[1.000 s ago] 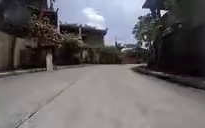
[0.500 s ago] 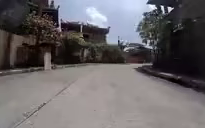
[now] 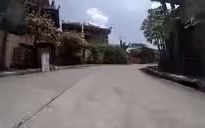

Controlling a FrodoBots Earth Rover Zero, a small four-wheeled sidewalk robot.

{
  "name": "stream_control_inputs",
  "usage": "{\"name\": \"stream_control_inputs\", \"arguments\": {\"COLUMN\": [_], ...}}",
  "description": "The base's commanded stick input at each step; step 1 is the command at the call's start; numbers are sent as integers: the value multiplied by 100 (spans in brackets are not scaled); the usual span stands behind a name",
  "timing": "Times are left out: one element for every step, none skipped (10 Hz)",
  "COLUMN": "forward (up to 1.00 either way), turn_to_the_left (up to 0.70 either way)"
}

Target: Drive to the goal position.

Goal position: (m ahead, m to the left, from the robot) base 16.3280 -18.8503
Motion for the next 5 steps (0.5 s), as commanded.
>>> {"name": "stream_control_inputs", "arguments": {"forward": [100,100,100,100,100], "turn_to_the_left": [0,0,0,0,0]}}
